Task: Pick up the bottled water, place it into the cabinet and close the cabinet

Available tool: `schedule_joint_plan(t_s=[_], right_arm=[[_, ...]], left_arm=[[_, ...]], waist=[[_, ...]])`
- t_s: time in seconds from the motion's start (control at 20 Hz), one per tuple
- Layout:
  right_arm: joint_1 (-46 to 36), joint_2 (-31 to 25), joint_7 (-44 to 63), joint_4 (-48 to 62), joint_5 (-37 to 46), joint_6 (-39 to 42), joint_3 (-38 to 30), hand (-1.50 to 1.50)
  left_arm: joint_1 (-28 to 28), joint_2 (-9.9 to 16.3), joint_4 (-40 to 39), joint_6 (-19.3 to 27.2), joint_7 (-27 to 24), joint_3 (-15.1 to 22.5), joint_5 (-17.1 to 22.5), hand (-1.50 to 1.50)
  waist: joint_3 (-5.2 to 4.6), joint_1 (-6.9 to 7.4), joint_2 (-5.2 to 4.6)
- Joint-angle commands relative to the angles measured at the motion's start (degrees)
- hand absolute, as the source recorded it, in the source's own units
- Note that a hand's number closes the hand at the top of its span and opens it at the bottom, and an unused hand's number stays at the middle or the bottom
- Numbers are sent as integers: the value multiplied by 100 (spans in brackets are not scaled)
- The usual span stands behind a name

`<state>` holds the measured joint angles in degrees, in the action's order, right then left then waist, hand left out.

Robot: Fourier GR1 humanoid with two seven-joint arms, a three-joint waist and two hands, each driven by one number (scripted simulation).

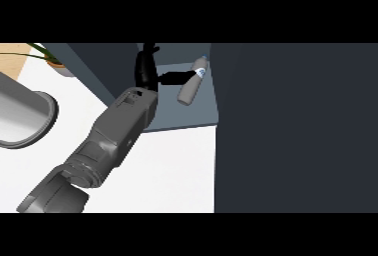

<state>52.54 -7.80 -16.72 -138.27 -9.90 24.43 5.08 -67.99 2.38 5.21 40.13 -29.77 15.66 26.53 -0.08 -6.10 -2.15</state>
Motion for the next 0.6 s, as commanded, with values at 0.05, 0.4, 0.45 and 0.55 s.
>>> schedule_joint_plan(t_s=[0.05, 0.4, 0.45, 0.55], right_arm=[[182, -44, 121, -272, -377, 49, -91, -150], [222, -54, 205, -428, -483, 107, -23, -150], [139, 128, 353, -498, -274, -53, 312, -150], [429, -52, 373, -627, -395, 94, 120, -150]], left_arm=[[84, -15, 103, -641, -324, -66, 17, -150], [-77, -95, 611, -1370, -1011, -570, 418, -150], [-47, -227, 670, -1511, -1030, -586, 458, -150], [-233, -124, 629, -1777, -836, -570, 395, -150]], waist=[[-6, 10, -3], [-5, 149, 51], [-8, 203, 62], [-1, 248, 116]])
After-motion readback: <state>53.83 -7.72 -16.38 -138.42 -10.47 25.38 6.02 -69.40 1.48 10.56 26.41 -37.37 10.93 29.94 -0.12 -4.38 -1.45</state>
